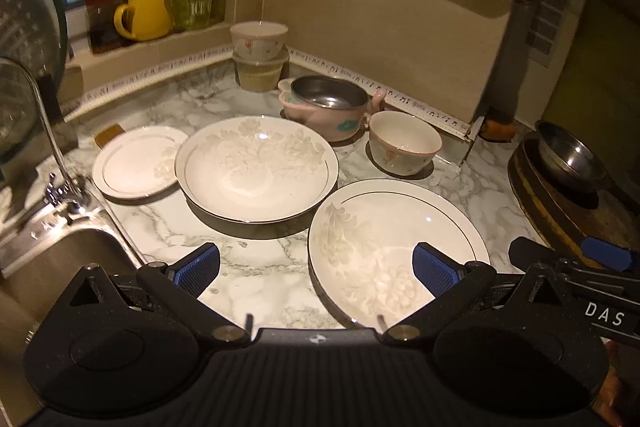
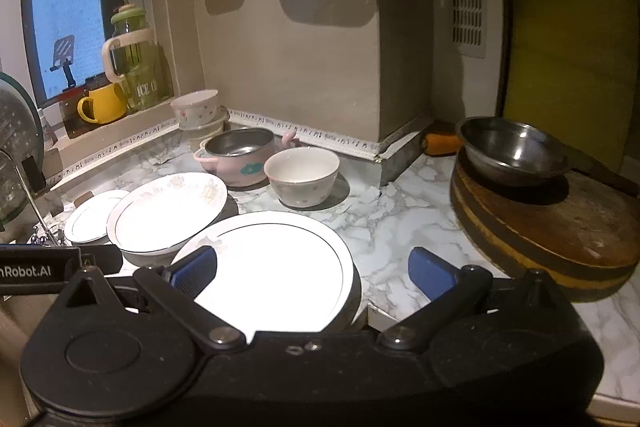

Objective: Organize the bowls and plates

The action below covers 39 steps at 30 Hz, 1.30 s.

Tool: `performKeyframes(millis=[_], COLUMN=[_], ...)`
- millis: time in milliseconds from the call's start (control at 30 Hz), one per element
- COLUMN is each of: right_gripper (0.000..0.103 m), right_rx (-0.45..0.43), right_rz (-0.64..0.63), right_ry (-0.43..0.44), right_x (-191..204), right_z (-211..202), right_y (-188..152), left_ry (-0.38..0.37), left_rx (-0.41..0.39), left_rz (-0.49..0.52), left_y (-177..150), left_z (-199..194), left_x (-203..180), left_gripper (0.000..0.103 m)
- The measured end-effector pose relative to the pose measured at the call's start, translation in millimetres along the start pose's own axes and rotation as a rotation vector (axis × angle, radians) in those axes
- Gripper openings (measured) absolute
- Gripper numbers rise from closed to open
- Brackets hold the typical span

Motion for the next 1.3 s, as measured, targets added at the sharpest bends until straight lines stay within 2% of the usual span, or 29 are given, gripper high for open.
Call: performKeyframes(millis=[133, 333, 467, 500, 600, 667, 733, 833, 900, 967, 1033, 1100, 1200, 1300], right_gripper=[0.102, 0.100, 0.095, 0.091, 0.086, 0.084, 0.078, 0.074, 0.067, 0.063, 0.058, 0.049, 0.041, 0.035], right_rx=[0.053, 0.139, 0.202, 0.220, 0.266, 0.293, 0.332, 0.381, 0.394, 0.406, 0.430, 0.455, 0.492, 0.515], right_rz=[-0.021, -0.070, -0.088, -0.092, -0.110, -0.117, -0.114, -0.108, -0.123, -0.144, -0.153, -0.148, -0.123, -0.110], right_ry=[0.001, -0.002, 0.011, 0.016, 0.032, 0.043, 0.056, 0.083, 0.087, 0.103, 0.124, 0.139, 0.180, 0.210], right_x=[-11, -24, -36, -38, -44, -48, -51, -54, -54, -52, -51, -52, -54, -54], right_z=[25, 58, 79, 84, 99, 108, 118, 131, 135, 140, 145, 150, 155, 158], right_y=[9, 12, 15, 16, 17, 18, 17, 18, 19, 20, 20, 21, 22, 22], left_ry=[-0.023, -0.006, 0.000, -0.004, -0.018, -0.028, -0.050, -0.074, -0.074, -0.076, -0.097, -0.112, -0.118, -0.121], left_rx=[0.035, 0.093, 0.145, 0.153, 0.188, 0.213, 0.240, 0.272, 0.279, 0.281, 0.292, 0.304, 0.306, 0.313], left_rz=[-0.042, -0.067, -0.102, -0.102, -0.108, -0.116, -0.122, -0.141, -0.143, -0.144, -0.156, -0.159, -0.159, -0.166], left_y=[6, 9, 8, 8, 7, 7, 7, 5, 6, 7, 7, 8, 8, 8], left_z=[19, 46, 65, 69, 80, 88, 95, 103, 106, 108, 110, 112, 114, 115], left_x=[4, 7, 11, 11, 11, 10, 9, 8, 8, 7, 8, 7, 6, 7], left_gripper=[0.103, 0.103, 0.103, 0.103, 0.102, 0.091, 0.071, 0.067, 0.065, 0.059, 0.047, 0.041, 0.039, 0.032])
Point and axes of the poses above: each gripper's, at about its wrist camera, not at the fingertips, and z roughly the way its jaws point, x to its left, y to its top, the point moved 8 cm from there along z, roughly the way its jaws point, and after that the axes turned 15 degrees about x, right-handed, at the moved point
